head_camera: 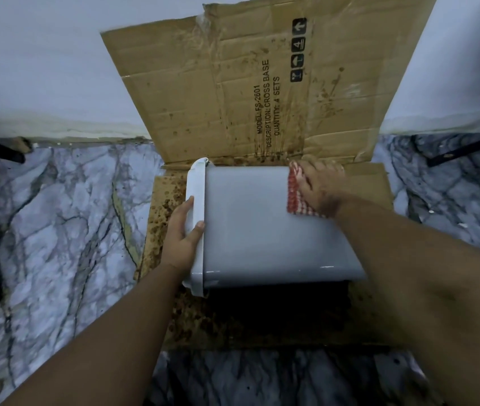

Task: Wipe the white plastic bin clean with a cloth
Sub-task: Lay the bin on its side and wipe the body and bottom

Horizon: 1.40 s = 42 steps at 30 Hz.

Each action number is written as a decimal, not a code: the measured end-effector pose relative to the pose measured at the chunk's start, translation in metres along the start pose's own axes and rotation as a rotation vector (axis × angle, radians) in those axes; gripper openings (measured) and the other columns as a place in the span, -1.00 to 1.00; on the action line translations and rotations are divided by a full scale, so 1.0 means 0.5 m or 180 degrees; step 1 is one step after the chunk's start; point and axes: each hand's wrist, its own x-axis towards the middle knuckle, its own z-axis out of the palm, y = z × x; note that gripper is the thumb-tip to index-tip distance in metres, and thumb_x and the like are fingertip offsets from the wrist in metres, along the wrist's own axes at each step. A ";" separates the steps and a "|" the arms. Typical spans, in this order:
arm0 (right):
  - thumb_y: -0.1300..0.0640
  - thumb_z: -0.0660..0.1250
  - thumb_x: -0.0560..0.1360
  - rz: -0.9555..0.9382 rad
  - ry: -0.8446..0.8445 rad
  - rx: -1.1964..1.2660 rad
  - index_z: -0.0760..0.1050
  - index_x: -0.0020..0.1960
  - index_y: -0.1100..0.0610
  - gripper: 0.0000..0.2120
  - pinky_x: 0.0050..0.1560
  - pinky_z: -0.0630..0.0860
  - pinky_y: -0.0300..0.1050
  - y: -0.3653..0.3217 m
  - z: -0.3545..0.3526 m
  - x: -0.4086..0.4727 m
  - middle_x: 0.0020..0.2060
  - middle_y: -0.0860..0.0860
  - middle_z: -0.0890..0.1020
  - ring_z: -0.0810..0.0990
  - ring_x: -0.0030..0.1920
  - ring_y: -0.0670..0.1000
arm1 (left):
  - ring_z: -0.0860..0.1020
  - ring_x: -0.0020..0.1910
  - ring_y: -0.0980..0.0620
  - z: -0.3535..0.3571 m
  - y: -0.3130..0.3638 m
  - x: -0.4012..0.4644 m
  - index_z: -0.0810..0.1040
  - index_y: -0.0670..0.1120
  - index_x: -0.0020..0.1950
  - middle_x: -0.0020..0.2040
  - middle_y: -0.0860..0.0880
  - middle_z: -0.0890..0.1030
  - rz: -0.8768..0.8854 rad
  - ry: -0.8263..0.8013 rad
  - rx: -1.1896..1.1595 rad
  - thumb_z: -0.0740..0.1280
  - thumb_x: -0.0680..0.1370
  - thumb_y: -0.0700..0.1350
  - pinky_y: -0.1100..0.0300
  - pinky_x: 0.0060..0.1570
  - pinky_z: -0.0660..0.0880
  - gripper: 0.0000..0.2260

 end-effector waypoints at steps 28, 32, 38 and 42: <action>-0.10 -0.05 0.60 0.0848 0.0246 0.0027 0.09 0.58 0.17 -0.37 0.53 -0.13 0.32 -0.055 0.080 -0.369 0.56 0.29 0.10 0.02 0.54 0.38 | 0.63 0.16 -0.04 -0.004 -0.028 -0.161 0.43 -0.05 0.44 0.29 -0.04 0.60 -0.1051 0.0107 -0.1138 0.41 0.55 0.14 -0.03 0.09 0.60 -0.48; -0.13 -0.14 0.59 -0.0055 0.0003 -0.0017 0.06 0.61 0.13 -0.36 0.56 -0.21 0.21 -0.147 0.071 -0.315 0.59 0.18 0.07 -0.04 0.59 0.26 | 0.63 0.14 0.01 0.001 -0.031 -0.162 0.46 -0.01 0.38 0.26 -0.01 0.61 -0.0969 0.0203 -0.1133 0.43 0.46 0.20 0.04 0.06 0.59 -0.44; -0.12 -0.19 0.63 -0.0490 -0.0307 0.0229 -0.21 0.62 0.08 -0.38 0.52 -0.40 0.08 -0.329 0.063 -0.192 0.60 0.11 -0.20 -0.28 0.58 0.15 | 0.61 0.14 0.06 0.002 -0.038 -0.161 0.43 0.00 0.39 0.25 0.03 0.58 -0.0979 0.0149 -0.1240 0.37 0.61 0.01 0.19 -0.02 0.58 -0.63; -0.15 -0.27 0.56 -0.0360 -0.0392 0.0274 -0.22 0.62 0.09 -0.32 0.55 -0.28 0.16 -0.378 0.069 -0.128 0.60 0.14 -0.20 -0.28 0.58 0.17 | 0.62 0.15 0.04 -0.004 -0.040 -0.160 0.46 0.08 0.32 0.25 0.03 0.59 -0.0947 0.0119 -0.1210 0.40 0.58 0.02 0.21 0.00 0.59 -0.67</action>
